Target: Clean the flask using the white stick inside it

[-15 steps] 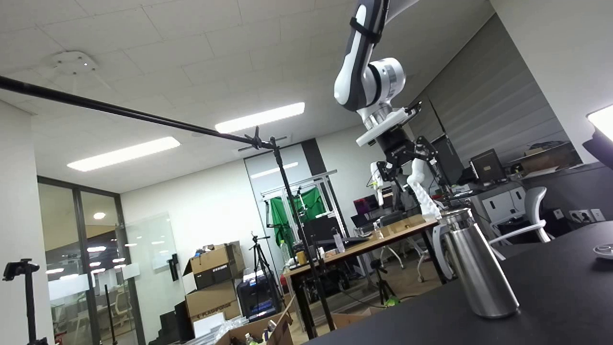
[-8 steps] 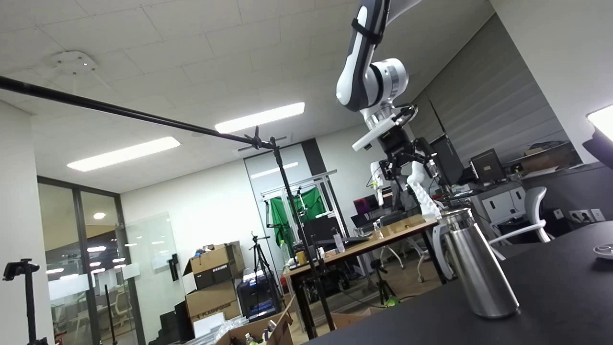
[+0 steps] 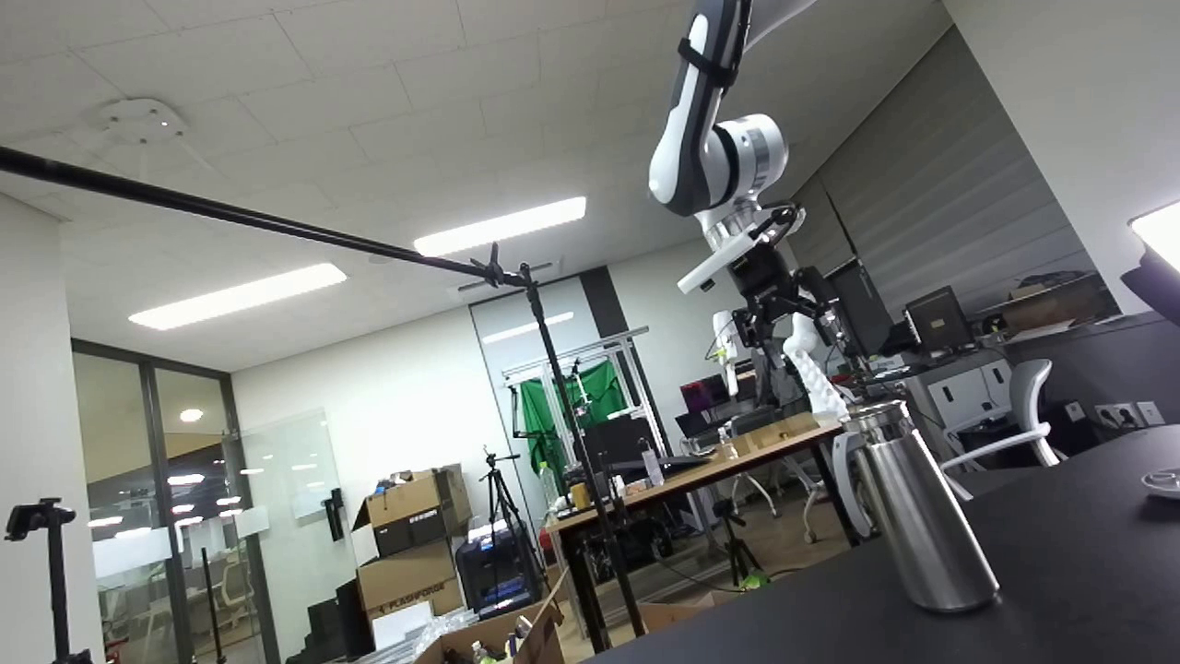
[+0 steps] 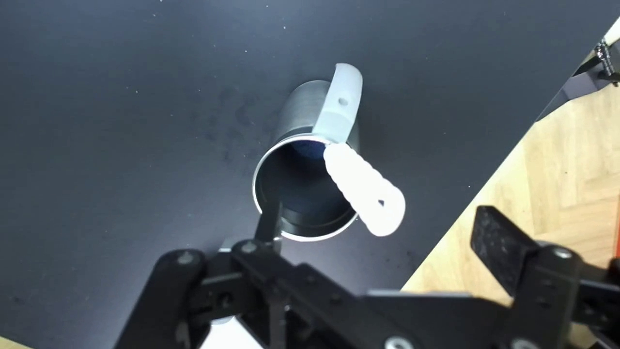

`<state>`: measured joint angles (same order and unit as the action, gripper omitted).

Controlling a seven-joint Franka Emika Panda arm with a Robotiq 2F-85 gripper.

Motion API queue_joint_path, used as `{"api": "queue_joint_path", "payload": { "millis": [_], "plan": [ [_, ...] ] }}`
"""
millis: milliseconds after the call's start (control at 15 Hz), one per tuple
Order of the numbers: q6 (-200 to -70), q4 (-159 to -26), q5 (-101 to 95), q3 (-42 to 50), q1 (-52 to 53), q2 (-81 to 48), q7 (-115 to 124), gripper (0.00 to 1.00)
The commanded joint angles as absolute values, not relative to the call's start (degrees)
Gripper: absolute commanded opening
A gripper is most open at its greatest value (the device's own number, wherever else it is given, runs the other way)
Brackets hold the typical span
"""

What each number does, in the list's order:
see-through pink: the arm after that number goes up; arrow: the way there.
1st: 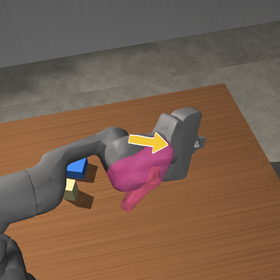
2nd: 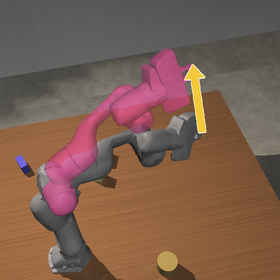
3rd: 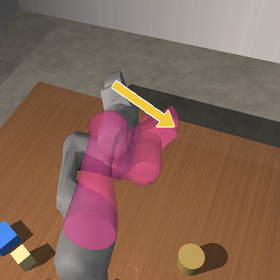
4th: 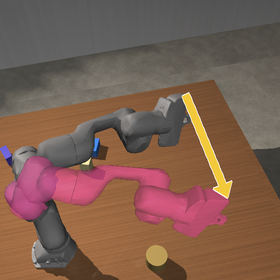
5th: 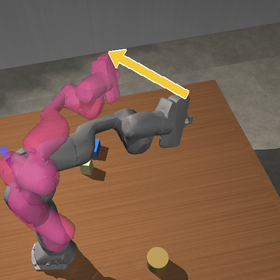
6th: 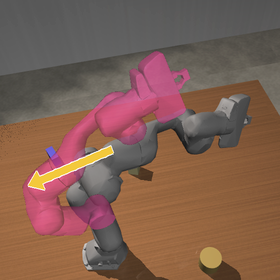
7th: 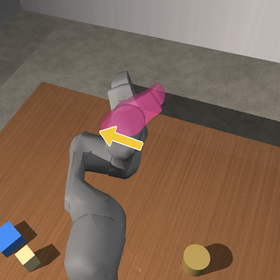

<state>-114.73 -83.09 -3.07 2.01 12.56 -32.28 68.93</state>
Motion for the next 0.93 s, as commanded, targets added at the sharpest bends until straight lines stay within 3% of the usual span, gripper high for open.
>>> {"api": "queue_joint_path", "payload": {
  "millis": [0,467,867],
  "plan": [
    [-114.8,-82.7,-3.9,2.5,13.1,-32.6,71.8,1.00],
    [-116.2,-82.3,-7.8,5.1,15.8,-33.4,90.6,1.00],
    [-113.9,-80.6,-8.5,4.0,15.3,-35.5,92.1,1.00]
  ]
}}
